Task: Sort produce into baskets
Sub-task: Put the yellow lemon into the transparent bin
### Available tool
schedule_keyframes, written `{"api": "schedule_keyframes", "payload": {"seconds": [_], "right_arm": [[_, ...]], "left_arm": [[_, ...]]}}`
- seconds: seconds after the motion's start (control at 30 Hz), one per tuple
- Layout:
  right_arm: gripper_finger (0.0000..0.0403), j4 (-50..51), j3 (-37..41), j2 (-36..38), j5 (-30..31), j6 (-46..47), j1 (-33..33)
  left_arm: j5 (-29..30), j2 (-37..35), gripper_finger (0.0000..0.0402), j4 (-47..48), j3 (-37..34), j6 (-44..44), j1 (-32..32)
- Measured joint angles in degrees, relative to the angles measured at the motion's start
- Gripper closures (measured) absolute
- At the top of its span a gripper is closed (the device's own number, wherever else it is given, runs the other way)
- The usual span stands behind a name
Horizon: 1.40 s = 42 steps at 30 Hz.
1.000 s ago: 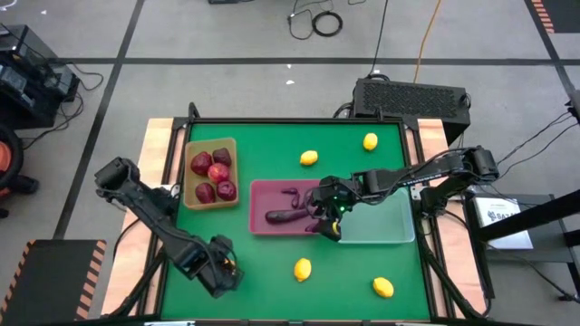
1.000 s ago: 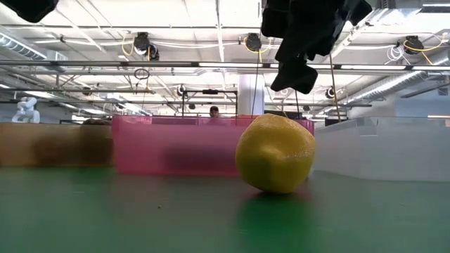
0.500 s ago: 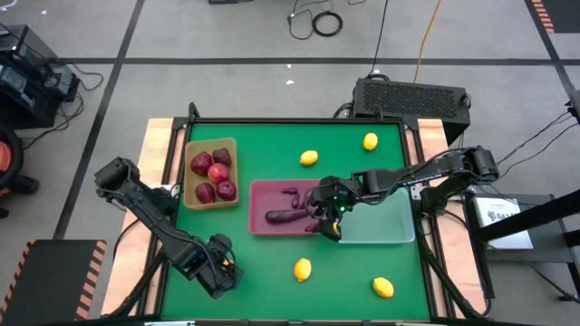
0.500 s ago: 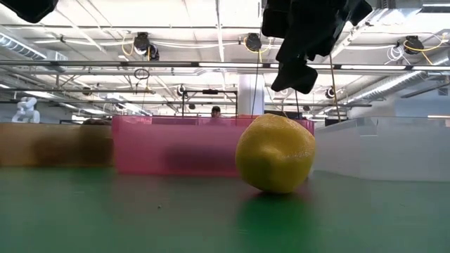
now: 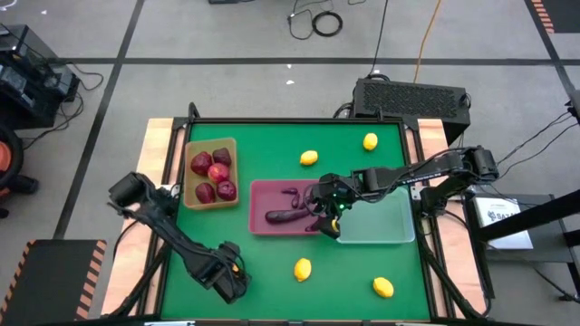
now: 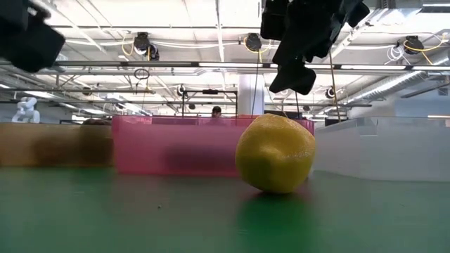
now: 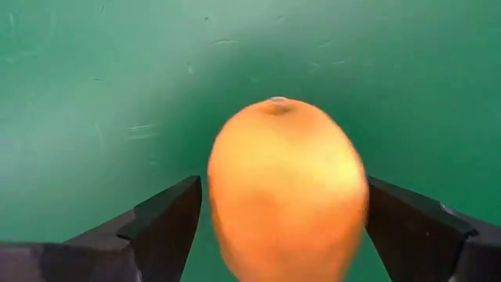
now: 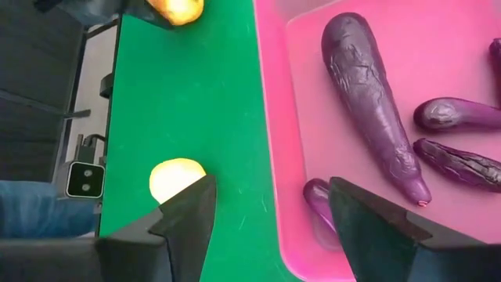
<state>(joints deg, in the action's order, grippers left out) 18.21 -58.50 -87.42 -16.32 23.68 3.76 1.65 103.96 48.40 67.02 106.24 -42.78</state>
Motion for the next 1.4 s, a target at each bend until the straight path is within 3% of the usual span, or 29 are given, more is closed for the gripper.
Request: {"api": "schedule_keyframes", "payload": {"seconds": [0.23, 0.53, 0.63, 0.83, 1.07, 1.17, 1.4], "right_arm": [[0.0165, 0.5, 0.0, 0.0, -0.1, 1.2, -0.4], [0.0165, 4.2, 0.0, 0.8, -0.5, 2.2, -0.4], [0.0165, 8.8, 0.0, 2.8, -0.5, 1.1, -0.5], [0.0165, 18.4, 0.0, 9.7, 0.6, 0.3, -0.7], [0.0165, 27.8, 0.0, 18.6, 9.0, 4.7, -0.6], [0.0165, 31.9, 0.0, 21.9, 12.9, 8.0, 0.3], [0.0165, 40.3, 0.0, 27.1, 21.5, 17.8, 4.2]], "left_arm": [[-0.1, 1.9, 0.0071, -1.9, 0.0, -0.3, 0.2], [-0.5, 1.2, 0.0161, -1.8, 0.3, -6.8, 2.7], [-0.8, -0.1, 0.0170, -2.3, 1.1, -9.8, 4.8], [1.0, -3.8, 0.0146, -10.6, 4.4, -27.3, 11.8], [7.5, -4.6, 0.0141, -22.2, 7.5, -49.4, 20.9], [7.9, -4.3, 0.0141, -24.8, 7.4, -54.6, 25.1], [7.8, -0.7, 0.0140, -43.4, 7.5, -70.1, 34.3]]}}
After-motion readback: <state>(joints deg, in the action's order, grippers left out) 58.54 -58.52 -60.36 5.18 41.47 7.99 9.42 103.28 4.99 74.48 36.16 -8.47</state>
